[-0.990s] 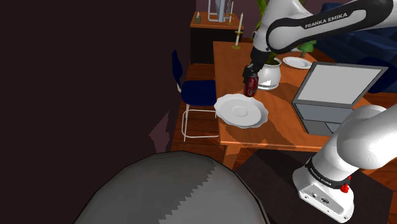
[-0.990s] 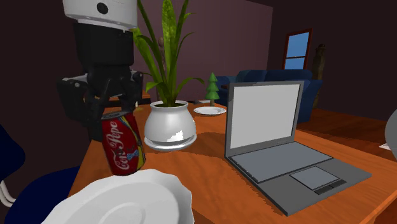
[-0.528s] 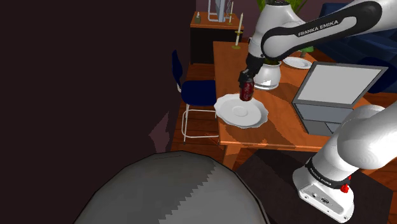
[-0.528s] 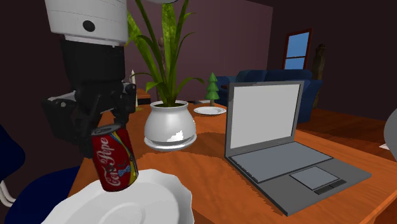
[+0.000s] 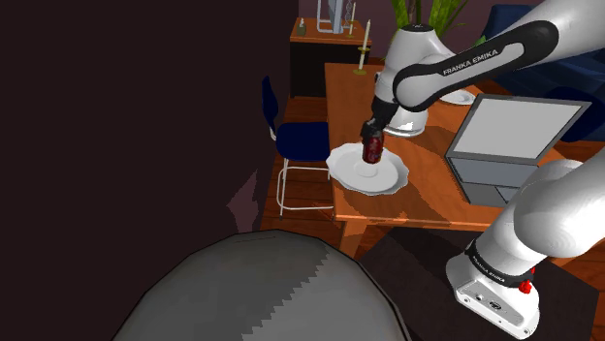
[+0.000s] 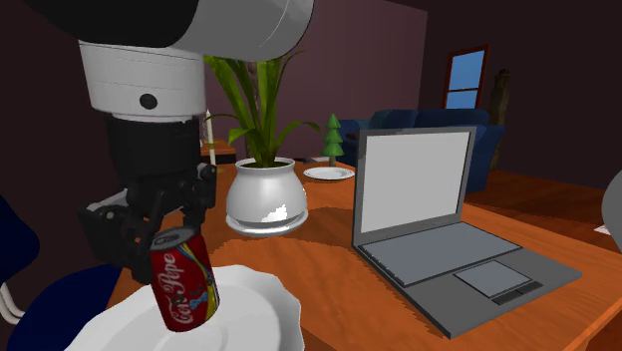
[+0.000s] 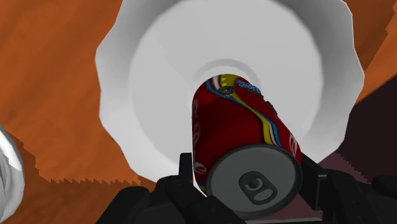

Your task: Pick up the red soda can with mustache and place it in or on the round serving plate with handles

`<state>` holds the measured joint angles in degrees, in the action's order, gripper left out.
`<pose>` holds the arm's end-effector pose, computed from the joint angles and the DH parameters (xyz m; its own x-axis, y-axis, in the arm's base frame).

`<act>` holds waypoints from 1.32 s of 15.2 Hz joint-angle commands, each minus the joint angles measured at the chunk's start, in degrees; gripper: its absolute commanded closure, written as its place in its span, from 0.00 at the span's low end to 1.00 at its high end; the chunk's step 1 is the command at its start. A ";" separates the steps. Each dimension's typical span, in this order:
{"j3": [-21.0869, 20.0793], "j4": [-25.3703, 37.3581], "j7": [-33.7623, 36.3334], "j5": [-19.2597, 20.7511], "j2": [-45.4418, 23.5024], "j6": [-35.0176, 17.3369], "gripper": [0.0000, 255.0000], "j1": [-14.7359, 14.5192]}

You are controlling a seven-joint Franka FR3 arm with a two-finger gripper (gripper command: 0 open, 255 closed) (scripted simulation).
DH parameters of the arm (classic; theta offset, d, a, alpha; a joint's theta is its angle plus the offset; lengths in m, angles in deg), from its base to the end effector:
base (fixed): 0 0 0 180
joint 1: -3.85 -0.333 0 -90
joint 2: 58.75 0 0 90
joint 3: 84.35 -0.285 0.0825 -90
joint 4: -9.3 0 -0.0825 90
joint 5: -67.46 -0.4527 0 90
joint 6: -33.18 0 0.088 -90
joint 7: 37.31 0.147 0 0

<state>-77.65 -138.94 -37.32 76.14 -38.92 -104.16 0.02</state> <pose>0.4962 -0.0246 0.2800 0.9866 0.0627 0.1507 0.0512 -0.9956 0.0789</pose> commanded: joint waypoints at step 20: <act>-0.16 -0.79 0.31 0.08 0.39 -0.45 0.00 -0.04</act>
<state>-77.60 -140.26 -37.09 76.35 -39.79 -106.52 0.10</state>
